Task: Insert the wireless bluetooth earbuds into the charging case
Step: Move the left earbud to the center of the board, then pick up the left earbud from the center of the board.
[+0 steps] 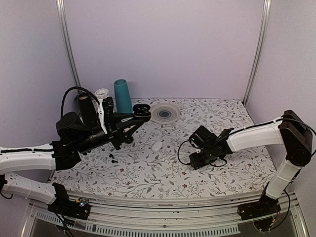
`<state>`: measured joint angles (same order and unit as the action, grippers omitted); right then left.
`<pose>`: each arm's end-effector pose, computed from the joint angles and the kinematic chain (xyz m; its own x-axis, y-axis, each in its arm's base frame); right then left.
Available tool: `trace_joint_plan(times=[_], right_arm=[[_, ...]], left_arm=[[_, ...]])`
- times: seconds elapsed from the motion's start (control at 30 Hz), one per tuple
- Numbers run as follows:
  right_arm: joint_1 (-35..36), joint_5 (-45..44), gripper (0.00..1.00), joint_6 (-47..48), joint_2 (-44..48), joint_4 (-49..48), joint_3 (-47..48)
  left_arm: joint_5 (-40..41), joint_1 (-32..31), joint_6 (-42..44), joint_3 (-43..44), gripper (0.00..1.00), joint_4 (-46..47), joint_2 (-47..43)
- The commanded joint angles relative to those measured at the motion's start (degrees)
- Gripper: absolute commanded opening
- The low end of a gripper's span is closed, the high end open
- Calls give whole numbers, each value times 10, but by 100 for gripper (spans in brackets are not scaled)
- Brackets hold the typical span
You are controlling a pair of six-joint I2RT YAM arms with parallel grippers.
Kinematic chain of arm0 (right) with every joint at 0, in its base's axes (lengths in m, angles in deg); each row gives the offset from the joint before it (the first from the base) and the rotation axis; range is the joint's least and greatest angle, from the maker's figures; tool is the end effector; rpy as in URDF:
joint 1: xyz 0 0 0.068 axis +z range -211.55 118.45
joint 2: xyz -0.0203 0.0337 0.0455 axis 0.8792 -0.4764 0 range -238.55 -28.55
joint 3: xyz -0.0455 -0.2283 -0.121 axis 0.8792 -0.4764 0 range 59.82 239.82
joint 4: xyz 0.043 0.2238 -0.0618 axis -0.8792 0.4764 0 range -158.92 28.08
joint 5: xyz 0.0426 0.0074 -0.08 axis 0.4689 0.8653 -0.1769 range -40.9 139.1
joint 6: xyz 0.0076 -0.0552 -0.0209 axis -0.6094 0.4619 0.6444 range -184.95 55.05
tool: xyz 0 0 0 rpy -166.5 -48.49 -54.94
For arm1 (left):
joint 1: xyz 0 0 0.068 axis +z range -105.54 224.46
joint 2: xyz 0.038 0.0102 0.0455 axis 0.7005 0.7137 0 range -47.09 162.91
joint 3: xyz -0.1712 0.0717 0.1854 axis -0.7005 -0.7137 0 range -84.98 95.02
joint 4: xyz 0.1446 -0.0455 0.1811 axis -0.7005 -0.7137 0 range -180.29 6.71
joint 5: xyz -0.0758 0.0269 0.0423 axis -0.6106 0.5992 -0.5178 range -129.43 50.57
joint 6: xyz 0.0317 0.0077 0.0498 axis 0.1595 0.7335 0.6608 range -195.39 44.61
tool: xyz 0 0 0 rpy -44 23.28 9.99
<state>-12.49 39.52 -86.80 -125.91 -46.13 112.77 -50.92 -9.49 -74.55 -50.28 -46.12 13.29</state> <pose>0.1990 0.2183 0.1472 -0.8221 -0.3877 -0.4169 -0.4273 0.9041 0.0019 0.1292 -0.1922 0.3164 0.1306 -0.1549 -0.9793 0.9054 0.4211 0.0541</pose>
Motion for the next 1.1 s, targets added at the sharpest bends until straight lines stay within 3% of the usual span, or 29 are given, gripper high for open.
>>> trace_joint_plan(times=[0.0, 0.33, 0.63, 1.07], right_arm=[[-9, -28, 56, -58, -1, 36, 9], [-19, -28, 57, -81, 14, 38, 2], [-19, 50, 50, -120, 36, 8, 12], [-15, 49, 35, -214, -16, -28, 23]], left_arm=[[-1, -8, -2, 1, 0, 5, -7], [-2, -8, -3, 0, 0, 5, -7], [-4, -8, -5, 3, 0, 11, 0], [-2, -8, -6, -3, 0, 12, -5]])
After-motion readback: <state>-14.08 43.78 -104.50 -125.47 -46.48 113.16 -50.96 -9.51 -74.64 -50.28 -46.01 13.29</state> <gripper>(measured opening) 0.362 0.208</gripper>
